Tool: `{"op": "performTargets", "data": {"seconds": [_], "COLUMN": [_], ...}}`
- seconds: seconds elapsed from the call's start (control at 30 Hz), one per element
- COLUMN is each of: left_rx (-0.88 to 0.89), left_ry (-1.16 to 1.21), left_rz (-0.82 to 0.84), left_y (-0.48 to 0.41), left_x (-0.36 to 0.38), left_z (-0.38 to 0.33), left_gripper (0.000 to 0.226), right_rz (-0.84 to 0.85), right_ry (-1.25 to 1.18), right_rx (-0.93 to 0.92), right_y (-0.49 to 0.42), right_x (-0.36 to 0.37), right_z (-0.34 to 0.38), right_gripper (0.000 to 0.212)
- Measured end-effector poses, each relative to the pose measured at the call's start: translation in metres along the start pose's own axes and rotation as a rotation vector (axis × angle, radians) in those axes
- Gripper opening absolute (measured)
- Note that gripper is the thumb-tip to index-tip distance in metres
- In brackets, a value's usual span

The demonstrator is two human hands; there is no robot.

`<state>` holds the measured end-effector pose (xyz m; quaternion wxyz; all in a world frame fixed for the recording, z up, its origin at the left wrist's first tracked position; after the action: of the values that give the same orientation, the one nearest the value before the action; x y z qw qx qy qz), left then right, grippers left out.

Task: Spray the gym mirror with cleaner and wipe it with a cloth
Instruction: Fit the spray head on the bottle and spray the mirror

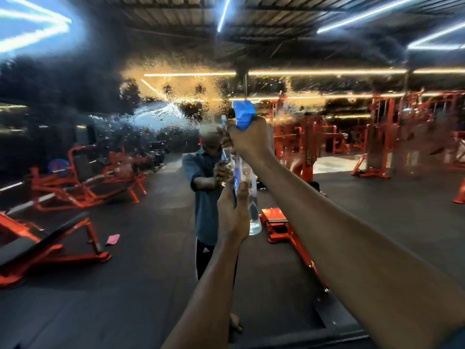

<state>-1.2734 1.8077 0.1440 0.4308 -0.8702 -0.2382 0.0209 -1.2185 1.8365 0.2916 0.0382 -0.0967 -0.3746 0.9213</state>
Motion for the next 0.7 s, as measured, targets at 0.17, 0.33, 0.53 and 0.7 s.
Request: {"op": "performTargets", "data": {"seconds": [0.17, 0.33, 0.53, 0.7], "left_rx": [-0.012, -0.019, -0.039, -0.042], "left_ry": [-0.003, 0.043, 0.101, 0.069], "left_rz": [0.008, 0.046, 0.074, 0.113], "left_y": [-0.007, -0.022, -0.045, -0.060], "left_x": [0.023, 0.046, 0.080, 0.106], "left_z": [0.012, 0.029, 0.050, 0.070], "left_gripper": [0.055, 0.061, 0.068, 0.062], "right_rz": [-0.022, -0.043, -0.072, -0.102], "right_ry": [0.010, 0.025, 0.068, 0.106], "right_rx": [0.016, 0.020, 0.025, 0.050], "right_y": [-0.015, -0.038, -0.072, -0.094], "right_x": [-0.015, -0.028, -0.038, -0.053], "right_z": [-0.015, -0.033, -0.053, -0.072], "right_gripper": [0.036, 0.033, 0.028, 0.024]}}
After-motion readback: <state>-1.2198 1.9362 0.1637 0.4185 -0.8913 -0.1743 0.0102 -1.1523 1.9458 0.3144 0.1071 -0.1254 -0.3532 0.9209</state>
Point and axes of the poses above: each hand's wrist, its own y-axis away from the middle knuckle, its own x-axis out of the palm, z = x × y, the point moved 2 cm from there along -y, towards the middle knuckle, and after that the axes turned 4 degrees about y, right-handed, at the moved point
